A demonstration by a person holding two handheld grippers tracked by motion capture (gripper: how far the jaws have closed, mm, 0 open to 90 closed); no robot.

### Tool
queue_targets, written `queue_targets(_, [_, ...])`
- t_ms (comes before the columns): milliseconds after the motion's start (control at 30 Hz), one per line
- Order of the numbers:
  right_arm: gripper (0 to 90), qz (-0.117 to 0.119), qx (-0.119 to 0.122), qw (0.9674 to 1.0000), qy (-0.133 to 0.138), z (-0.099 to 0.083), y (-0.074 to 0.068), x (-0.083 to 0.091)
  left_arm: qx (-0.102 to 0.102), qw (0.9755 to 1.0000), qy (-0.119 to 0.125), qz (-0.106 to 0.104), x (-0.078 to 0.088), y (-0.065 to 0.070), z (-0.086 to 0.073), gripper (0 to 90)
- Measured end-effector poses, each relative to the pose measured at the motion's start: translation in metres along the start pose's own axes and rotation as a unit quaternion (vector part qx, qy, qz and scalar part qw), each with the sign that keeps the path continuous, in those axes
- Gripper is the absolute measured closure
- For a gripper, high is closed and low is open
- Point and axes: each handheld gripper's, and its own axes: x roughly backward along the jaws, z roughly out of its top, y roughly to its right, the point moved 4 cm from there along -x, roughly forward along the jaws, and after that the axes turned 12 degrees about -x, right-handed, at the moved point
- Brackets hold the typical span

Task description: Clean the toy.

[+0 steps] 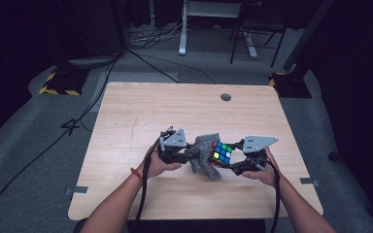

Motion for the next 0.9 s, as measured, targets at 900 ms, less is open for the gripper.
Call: queue_targets(900, [33.0, -0.016, -0.01, 0.9996, -0.022, -0.002, 0.004, -0.007, -0.032, 0.9993, 0.019, 0.004, -0.005, 0.018, 0.018, 73.1])
